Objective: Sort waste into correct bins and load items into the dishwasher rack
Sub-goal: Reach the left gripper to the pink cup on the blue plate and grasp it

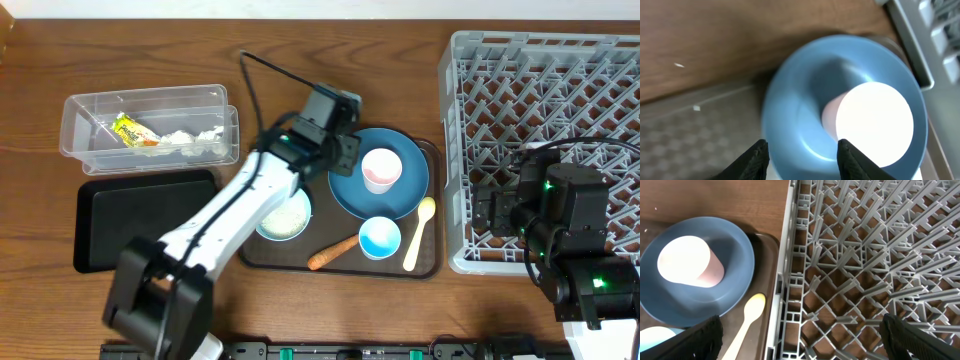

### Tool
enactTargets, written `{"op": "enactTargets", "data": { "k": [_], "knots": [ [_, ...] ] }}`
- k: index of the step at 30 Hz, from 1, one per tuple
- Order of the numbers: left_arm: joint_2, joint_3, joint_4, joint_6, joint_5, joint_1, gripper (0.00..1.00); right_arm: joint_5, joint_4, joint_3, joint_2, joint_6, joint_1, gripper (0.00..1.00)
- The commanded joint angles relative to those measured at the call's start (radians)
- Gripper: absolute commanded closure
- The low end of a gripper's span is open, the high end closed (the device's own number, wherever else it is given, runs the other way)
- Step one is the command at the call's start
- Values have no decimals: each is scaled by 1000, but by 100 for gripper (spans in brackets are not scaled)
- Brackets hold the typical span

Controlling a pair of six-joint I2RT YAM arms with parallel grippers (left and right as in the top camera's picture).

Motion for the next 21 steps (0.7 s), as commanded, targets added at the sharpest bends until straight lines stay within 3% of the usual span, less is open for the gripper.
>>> {"op": "enactTargets", "data": {
  "k": [1,13,17,21],
  "knots": [
    [36,21,17,5,-2,-28,54,10,-3,19,-2,14,-15,1],
    [142,20,38,-52,-2,-64,55,10,-4,19,-2,14,-15,1],
    [153,19,39,-56,-2,-66,72,10,-3,19,-1,14,-15,1],
    [153,16,43,-80,-2,-66,81,10,-4,19,-1,14,-15,1]
  ]
}}
